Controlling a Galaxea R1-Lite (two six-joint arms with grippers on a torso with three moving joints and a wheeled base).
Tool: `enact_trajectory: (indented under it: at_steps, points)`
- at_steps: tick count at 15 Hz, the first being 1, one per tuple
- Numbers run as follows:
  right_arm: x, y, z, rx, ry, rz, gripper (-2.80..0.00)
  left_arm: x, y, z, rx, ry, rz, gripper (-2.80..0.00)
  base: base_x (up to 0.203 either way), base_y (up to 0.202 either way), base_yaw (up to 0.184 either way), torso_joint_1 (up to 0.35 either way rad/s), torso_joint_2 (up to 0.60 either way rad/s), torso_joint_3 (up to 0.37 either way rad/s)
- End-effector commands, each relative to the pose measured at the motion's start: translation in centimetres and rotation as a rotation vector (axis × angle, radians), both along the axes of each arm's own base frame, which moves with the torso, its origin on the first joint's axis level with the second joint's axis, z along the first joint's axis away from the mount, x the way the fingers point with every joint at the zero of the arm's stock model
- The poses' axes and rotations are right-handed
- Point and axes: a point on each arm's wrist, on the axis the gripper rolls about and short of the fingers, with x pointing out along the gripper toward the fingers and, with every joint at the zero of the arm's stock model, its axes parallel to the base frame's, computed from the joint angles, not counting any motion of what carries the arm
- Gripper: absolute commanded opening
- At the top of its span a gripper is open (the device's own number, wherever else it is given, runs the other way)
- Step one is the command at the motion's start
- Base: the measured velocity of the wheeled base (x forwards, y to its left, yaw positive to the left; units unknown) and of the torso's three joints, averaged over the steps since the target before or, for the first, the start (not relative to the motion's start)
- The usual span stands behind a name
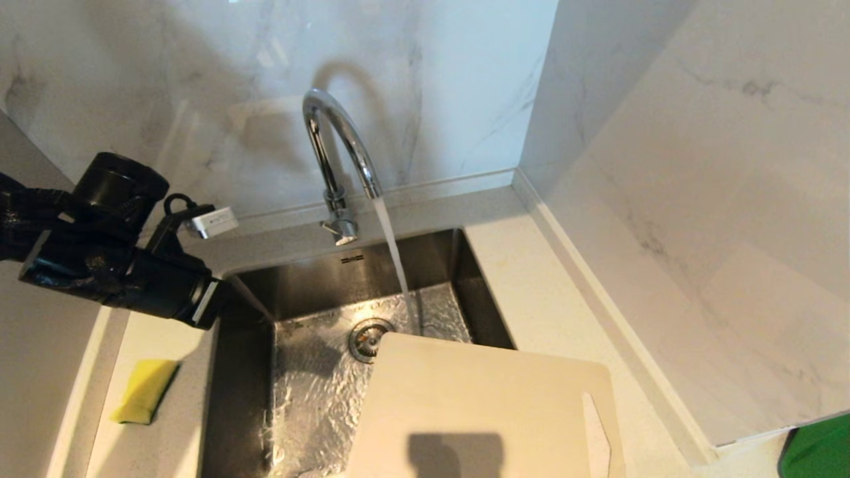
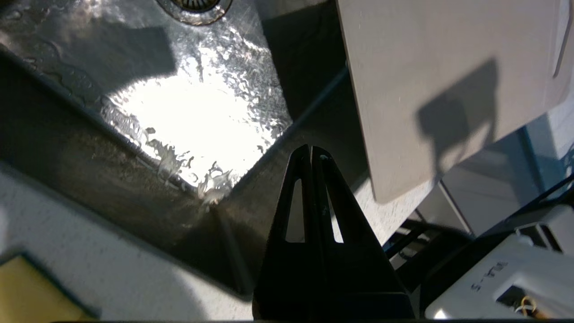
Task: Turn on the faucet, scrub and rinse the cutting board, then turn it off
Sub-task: Turn off the tap
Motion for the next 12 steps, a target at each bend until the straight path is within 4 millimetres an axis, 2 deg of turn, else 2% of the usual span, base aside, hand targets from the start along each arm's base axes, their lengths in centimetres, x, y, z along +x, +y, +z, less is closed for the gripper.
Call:
enact_trajectory:
  at_steps: [1, 7, 12]
  points:
    - [0.0, 0.0, 0.0, 0.000, 0.001, 0.000, -2.80, 2.4, -1.2, -1.2, -0.021, 0.021, 0.008, -2.80, 0.000, 0.000, 0.000, 0.000, 0.00, 0.000]
    - [0.0, 0.0, 0.0, 0.000, 0.001, 0.000, -2.80, 5.4, -3.0, -1.8, -0.095, -0.012, 0.059, -2.80, 0.000, 0.000, 0.000, 0.000, 0.00, 0.000]
    - [0.0, 0.0, 0.0, 0.000, 0.001, 0.000, -2.80, 7.5, -4.1, -1.9, -0.130, -0.144, 0.084, -2.80, 0.000, 0.000, 0.000, 0.000, 0.00, 0.000]
